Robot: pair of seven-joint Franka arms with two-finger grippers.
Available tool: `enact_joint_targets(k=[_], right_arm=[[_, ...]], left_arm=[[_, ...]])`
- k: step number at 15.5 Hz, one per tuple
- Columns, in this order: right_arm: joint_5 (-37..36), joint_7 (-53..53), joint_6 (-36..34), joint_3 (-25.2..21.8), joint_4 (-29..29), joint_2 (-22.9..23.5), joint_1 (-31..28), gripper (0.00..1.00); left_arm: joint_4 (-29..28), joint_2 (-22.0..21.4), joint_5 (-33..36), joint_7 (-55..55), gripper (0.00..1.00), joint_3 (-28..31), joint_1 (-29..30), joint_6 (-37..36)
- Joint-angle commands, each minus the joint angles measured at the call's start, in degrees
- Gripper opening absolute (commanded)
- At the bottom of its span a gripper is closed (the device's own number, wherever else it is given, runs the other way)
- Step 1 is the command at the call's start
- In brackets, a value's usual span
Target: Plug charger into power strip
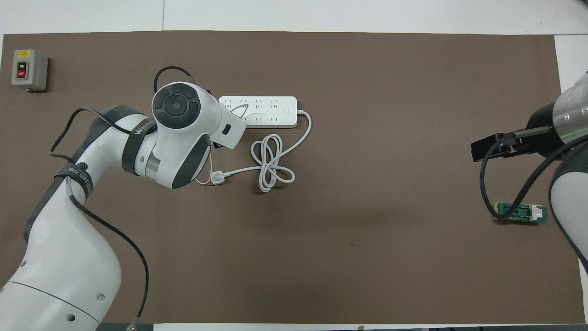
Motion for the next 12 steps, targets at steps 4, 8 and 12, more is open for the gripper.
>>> enact_joint_targets(k=[4, 8, 12], right_arm=[[0.21, 0.72, 0.88, 0.35, -1.04, -1.04, -0.67, 1.0], [0.21, 0.81, 0.97, 0.35, -1.04, -1.04, -0.67, 1.0], [0.29, 0.89, 1.58, 0.35, -1.04, -1.04, -0.67, 1.0]], left_arm=[[2.83, 1.35, 3.42, -1.24, 0.0, 0.69, -0.62, -1.22], [3.54, 2.57, 3.42, -1.24, 0.0, 0.69, -0.27, -1.05], [6.79, 4.95, 3.42, -1.15, 0.0, 0.69, -0.09, -1.22]])
